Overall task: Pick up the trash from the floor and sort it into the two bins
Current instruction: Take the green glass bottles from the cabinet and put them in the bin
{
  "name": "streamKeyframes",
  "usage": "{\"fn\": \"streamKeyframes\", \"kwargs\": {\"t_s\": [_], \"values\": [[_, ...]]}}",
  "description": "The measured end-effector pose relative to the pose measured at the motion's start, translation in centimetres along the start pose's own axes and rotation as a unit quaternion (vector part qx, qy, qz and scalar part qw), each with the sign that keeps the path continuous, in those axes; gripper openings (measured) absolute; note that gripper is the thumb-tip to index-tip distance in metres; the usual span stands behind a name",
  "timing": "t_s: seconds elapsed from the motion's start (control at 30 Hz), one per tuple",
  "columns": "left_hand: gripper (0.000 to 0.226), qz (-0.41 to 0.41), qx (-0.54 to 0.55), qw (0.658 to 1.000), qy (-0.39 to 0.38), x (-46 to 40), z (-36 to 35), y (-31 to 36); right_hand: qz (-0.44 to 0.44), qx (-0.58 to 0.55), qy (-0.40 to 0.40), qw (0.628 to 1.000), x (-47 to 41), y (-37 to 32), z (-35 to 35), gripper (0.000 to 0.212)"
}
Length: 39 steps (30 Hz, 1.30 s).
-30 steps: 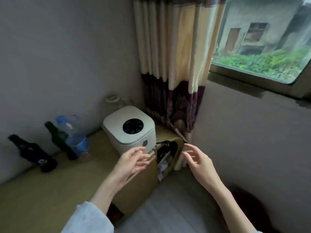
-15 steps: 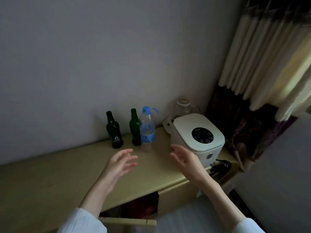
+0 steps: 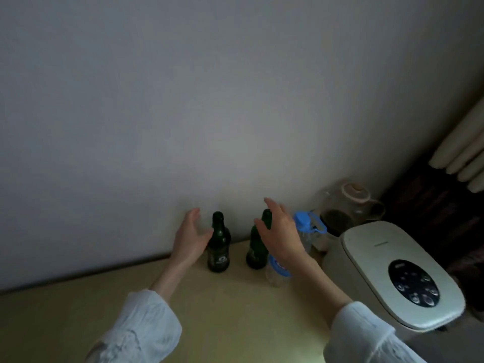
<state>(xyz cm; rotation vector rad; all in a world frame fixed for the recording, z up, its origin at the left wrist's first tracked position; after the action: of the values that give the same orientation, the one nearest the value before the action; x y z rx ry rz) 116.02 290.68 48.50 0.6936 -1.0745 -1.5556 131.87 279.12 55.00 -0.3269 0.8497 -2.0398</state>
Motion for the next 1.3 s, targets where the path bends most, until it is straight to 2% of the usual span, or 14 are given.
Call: {"fn": "streamKeyframes", "kwargs": {"t_s": [0.1,0.17,0.27,0.4,0.53,0.6,0.7,0.8,0.9,0.97,1.17,1.3], "values": [[0.076,-0.029,-0.06,0.997,-0.046,-2.0,-1.7,-0.5,-0.047,0.022,-0.003,0.999,-3.1,0.4,-2.1,0.064],[0.079,-0.031,-0.057,0.995,-0.081,-2.8,-2.9,-1.2,-0.078,0.031,-0.022,0.996,-4.5,1.2,-3.6,0.07],[0.067,-0.017,-0.036,0.994,-0.098,-3.7,-4.1,-2.7,-0.115,0.051,-0.041,0.991,-5.2,2.6,-5.5,0.07],[0.042,-0.05,-0.061,0.996,-0.049,-4.7,-4.1,-3.1,-0.14,0.052,0.02,0.989,-5.8,3.8,-5.9,0.057],[0.039,-0.093,-0.084,0.991,-0.039,-5.1,-4.2,-3.0,-0.198,0.049,0.049,0.978,-5.9,5.7,-6.2,0.031],[0.036,-0.1,-0.076,0.991,-0.045,-4.5,-4.2,-3.3,-0.222,0.016,0.057,0.973,-5.2,6.3,-6.8,0.028],[0.031,-0.105,-0.059,0.992,-0.046,-3.1,-3.7,-3.8,-0.183,-0.006,0.046,0.982,-4.0,5.7,-7.6,0.031],[0.029,-0.084,-0.03,0.996,-0.008,-1.8,-2.1,-4.9,-0.139,-0.015,0.032,0.99,-2.0,4.8,-8.0,0.028],[0.025,-0.075,0.013,0.996,0.05,0.2,0.2,-4.6,-0.135,-0.055,0.061,0.987,1.4,4.7,-6.6,0.026],[0.019,-0.095,0.031,0.993,0.061,1.8,1.1,-3.4,-0.14,-0.082,0.075,0.984,3.6,4.8,-5.2,0.024],[0.023,-0.175,0.009,0.984,-0.025,9.9,-0.4,0.0,-0.12,-0.126,0.093,0.98,13.6,6.0,0.7,0.025],[0.012,-0.206,0.008,0.977,-0.06,17.2,-2.5,1.8,-0.13,-0.138,0.126,0.974,22.3,8.8,5.9,0.026]]}}
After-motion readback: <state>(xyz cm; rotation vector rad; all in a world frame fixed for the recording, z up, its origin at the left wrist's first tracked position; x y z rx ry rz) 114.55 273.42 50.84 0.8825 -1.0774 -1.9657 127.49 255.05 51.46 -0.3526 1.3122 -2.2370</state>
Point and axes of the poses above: each hand's wrist, its own x-axis away from the middle knuckle, its own z-axis out of the back of the hand, y = z × x, the point moved 6 cm from there along -x, towards the middle knuckle, and after that the axes turned 6 degrees about y, right-handed, at the moved point
